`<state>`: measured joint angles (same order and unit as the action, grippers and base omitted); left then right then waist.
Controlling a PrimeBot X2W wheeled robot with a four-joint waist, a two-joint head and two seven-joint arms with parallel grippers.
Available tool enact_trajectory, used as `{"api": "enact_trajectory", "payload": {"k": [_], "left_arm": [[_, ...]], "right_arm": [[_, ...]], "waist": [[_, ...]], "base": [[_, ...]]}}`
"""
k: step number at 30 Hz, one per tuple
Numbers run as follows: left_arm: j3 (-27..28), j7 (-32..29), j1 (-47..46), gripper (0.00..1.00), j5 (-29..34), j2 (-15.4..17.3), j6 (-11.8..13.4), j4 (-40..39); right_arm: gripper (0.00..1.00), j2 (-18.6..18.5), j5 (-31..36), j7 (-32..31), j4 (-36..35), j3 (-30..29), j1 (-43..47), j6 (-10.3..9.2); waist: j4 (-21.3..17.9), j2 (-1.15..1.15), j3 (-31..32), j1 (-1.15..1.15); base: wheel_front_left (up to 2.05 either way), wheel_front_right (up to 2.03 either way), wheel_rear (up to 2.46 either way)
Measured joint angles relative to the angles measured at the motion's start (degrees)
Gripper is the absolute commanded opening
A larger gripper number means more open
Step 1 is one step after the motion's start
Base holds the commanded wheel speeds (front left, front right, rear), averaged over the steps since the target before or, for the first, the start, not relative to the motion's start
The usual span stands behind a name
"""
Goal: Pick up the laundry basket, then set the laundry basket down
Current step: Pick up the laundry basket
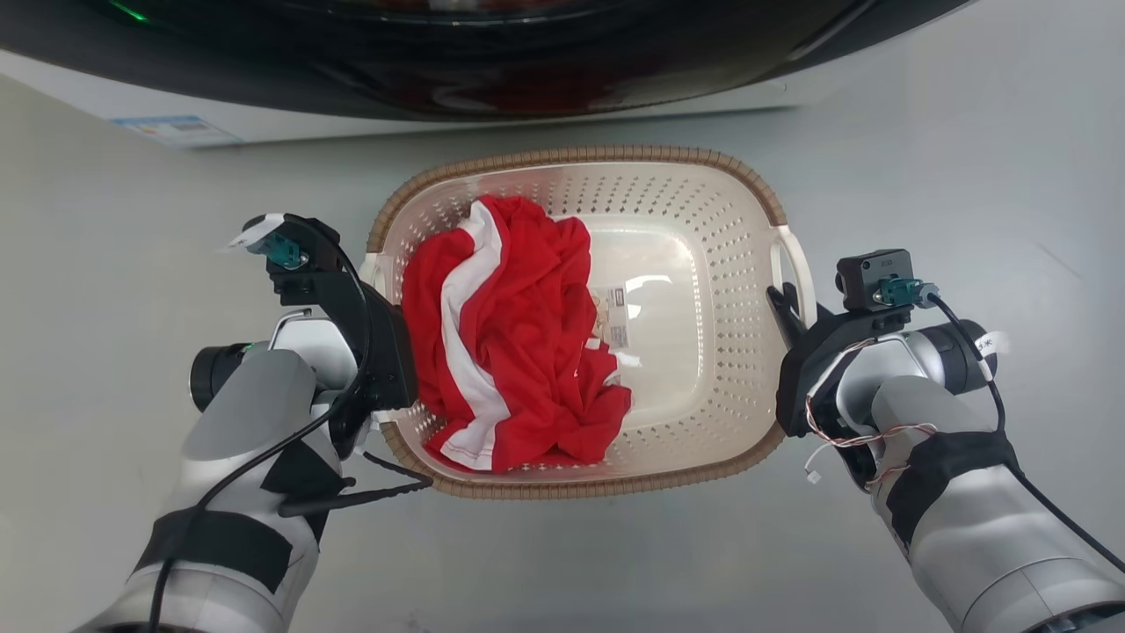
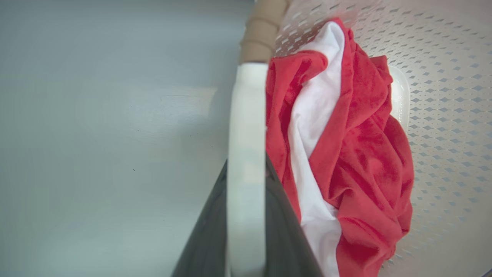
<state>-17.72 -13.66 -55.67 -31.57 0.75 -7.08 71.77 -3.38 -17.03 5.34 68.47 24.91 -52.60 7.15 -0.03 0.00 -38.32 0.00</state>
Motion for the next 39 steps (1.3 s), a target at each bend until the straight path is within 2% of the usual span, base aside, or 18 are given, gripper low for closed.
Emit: {"api": "enact_trajectory", "payload": {"k": [15,39], "left_arm": [[0.58,-7.67,3.61,0.00,-3.35,-0.42,-0.05,1.72],[0.84,-19.08,9.14,0.00,-6.55,-0.57,-0.04,2.78]], "right_arm": [[0.00,0.56,-2.42,-6.21,2.80,2.50,2.36,0.43],[0.00,1.11,-11.65,-19.12,3.61,4.20,8.50,0.69]], "waist": [[1.02,0.00,11.19,-0.01],[2.02,0.00,28.21,-0.01]], "base": [[0.00,0.00,0.00],[0.00,0.00,0.00]]}}
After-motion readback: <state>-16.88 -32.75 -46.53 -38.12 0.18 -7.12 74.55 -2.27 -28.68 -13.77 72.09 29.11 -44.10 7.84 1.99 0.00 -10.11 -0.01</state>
